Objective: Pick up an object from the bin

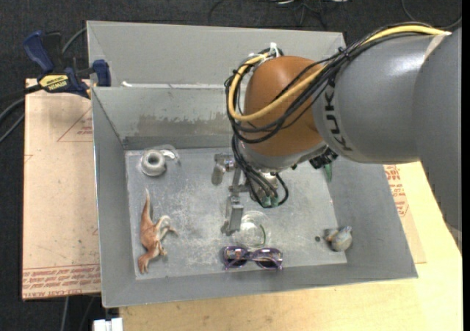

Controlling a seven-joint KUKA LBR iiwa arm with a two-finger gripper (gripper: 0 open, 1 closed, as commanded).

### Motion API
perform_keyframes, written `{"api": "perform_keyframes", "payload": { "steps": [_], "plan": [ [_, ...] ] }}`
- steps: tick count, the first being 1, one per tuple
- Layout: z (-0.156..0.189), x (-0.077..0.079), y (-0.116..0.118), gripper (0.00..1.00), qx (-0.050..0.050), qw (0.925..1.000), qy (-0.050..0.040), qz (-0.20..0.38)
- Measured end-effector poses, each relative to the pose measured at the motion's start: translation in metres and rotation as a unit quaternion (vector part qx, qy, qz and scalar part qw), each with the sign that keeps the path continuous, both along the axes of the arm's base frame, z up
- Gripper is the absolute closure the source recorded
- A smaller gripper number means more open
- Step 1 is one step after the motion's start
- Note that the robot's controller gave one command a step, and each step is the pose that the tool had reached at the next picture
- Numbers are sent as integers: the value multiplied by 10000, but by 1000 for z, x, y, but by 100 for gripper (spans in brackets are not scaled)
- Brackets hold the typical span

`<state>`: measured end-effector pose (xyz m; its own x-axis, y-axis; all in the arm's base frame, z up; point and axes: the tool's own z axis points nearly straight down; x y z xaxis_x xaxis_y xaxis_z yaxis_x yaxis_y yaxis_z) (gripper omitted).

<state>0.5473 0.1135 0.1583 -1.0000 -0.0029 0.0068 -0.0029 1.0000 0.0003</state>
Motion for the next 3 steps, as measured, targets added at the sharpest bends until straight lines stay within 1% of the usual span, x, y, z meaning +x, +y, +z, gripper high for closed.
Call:
{"api": "perform_keyframes", "payload": {
  "steps": [1,2,3],
  "plan": [
    [5,2,-1,0,4,10000,-36,-18],
    [-80,-42,-61,0,-3,9990,47,441],
    [-73,-34,-78,100,19,9948,-37,1021]
  ]
}}
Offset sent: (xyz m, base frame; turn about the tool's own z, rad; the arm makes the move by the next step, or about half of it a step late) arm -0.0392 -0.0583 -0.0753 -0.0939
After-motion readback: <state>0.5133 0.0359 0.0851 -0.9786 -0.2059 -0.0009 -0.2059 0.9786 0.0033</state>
